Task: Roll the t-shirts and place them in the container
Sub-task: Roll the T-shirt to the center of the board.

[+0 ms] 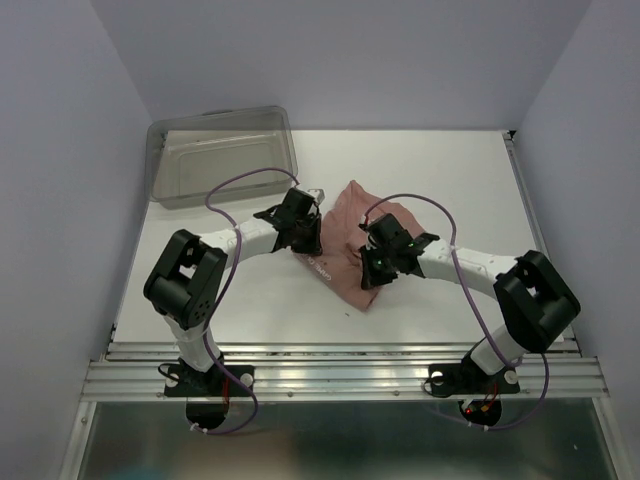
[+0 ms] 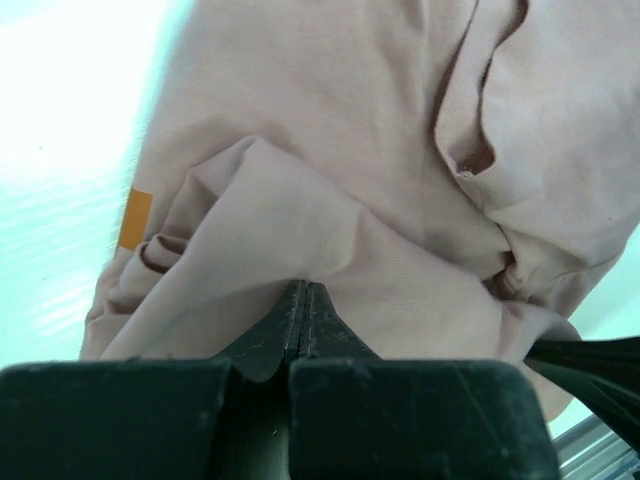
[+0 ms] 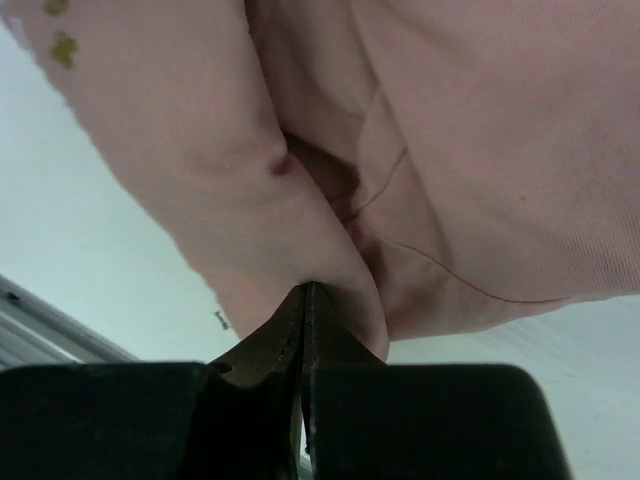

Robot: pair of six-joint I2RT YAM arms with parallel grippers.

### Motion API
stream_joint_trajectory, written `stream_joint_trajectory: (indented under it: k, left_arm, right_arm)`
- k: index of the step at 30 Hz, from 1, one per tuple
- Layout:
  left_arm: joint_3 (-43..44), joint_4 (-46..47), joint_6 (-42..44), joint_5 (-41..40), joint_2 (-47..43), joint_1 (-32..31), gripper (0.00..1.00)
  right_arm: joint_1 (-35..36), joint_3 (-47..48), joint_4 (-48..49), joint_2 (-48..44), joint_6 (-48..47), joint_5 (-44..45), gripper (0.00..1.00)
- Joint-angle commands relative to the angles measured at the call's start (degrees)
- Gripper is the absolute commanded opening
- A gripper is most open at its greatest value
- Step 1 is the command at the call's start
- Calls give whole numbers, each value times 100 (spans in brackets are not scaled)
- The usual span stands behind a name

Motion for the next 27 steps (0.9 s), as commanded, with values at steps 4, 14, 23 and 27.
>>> stream_joint_trajectory:
  k: [4,14,23,27]
  left_arm:
    - [-28,-74,135,-204,-14,203,0]
    - [-134,-206,161,-300,-365,317,0]
    - [-90,-320,135,-432,-498,467,0]
    - [-230,-189,65,-415,-357,476,0]
  right_arm:
    - [-5,-464,464,281,5,647,1]
    - [74,36,210,-554,-189,165,1]
    - [232,599,858,139,285,-274,1]
    - [294,609,1158,622,479,-328,1]
